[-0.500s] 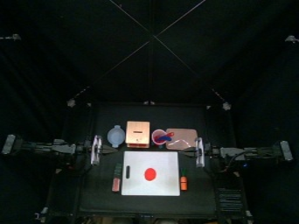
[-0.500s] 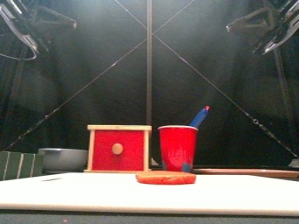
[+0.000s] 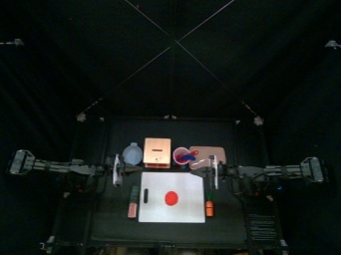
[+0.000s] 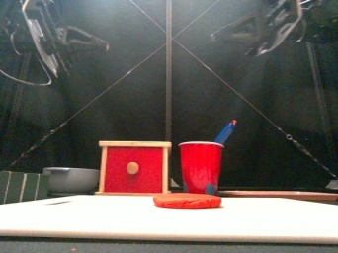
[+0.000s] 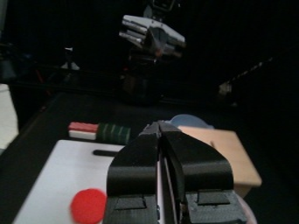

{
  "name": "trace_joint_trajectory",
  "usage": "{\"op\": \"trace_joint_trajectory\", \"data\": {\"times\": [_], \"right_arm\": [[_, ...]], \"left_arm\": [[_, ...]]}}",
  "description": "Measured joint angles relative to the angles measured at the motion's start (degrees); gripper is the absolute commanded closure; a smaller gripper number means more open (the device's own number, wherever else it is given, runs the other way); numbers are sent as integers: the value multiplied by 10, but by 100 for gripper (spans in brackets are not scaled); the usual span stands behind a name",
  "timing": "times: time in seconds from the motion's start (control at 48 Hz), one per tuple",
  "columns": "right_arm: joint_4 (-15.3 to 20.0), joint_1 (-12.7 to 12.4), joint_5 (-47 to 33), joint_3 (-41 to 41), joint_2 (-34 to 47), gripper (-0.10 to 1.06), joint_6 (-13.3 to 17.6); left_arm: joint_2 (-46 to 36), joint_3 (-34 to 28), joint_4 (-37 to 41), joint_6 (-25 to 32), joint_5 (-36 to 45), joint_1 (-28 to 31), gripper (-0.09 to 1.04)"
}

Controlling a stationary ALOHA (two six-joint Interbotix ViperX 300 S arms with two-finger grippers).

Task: Get the cutter from the drawer then cut the dough then place the extra dough in the bowl
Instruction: Open the drawer

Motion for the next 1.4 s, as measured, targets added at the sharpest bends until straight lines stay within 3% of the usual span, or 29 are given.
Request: {"op": "trace_joint_trajectory", "data": {"times": [0.104,0.25,0.542,0.771,1.042,1.396], "right_arm": [[-24,-33,-32,-45,80,104,3],[-28,-79,-63,-107,183,104,3],[-32,-126,-77,-234,367,104,2],[-37,-134,-71,-294,461,104,1],[-38,-134,-44,-301,479,104,3],[-46,-134,-24,-308,480,104,3]], "left_arm": [[42,4,-70,0,-19,-4,73],[98,4,-159,1,-41,-7,72],[153,-4,-211,-30,-62,-19,61],[162,-4,-215,-60,-63,-21,43],[184,-4,-231,-127,-58,-29,18],[270,-39,-234,-237,-51,-34,8]]}}
